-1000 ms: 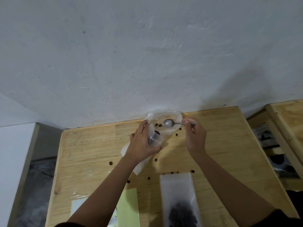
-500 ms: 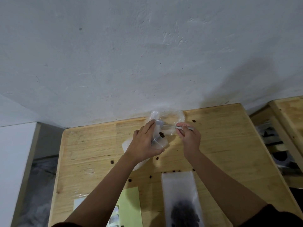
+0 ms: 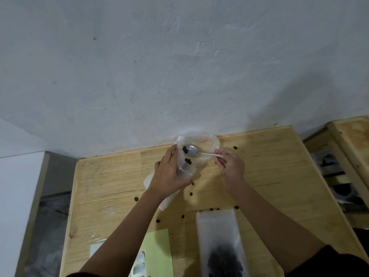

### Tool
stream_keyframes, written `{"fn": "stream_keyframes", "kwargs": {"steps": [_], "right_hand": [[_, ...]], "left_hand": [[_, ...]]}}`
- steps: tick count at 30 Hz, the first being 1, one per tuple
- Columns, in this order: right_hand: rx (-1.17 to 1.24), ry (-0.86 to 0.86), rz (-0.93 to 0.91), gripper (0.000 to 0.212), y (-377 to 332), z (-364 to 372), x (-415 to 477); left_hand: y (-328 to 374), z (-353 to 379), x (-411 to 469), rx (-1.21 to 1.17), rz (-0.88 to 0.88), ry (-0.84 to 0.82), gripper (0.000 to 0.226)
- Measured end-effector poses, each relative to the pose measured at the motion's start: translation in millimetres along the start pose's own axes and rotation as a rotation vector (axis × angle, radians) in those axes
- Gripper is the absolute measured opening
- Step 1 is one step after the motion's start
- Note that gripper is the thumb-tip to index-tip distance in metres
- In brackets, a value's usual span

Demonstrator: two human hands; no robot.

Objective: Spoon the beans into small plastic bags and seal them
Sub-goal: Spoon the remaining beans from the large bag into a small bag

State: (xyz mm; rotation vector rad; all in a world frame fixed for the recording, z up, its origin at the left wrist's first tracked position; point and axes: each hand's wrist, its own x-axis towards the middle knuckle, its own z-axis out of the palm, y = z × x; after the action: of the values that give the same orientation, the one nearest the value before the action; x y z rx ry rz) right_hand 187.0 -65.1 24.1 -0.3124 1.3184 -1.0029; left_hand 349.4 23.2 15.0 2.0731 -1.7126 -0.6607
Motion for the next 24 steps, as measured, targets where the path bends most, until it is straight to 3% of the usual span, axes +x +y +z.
{"fn": "stream_keyframes", "kwargs": {"steps": [8, 17, 24], "right_hand": [[-0.028, -0.001, -0.162, 0.008, -26.6, -8.5, -3.7], [-0.378, -0.392, -0.427, 0.022, -43.9, -11.2, -19.0], [-0.271, -0.251, -0.551, 0.015, -58.9, -30.0, -18.9]], "left_hand": [[0.5, 3.0, -0.7, -0.093, -0.108, 0.023, 0.107], [8.9, 3.8, 1.9, -0.128, -0.171, 0.062, 0.118], [18.6, 10.9, -1.6, -0.162, -0.241, 0.162, 0.097]]}}
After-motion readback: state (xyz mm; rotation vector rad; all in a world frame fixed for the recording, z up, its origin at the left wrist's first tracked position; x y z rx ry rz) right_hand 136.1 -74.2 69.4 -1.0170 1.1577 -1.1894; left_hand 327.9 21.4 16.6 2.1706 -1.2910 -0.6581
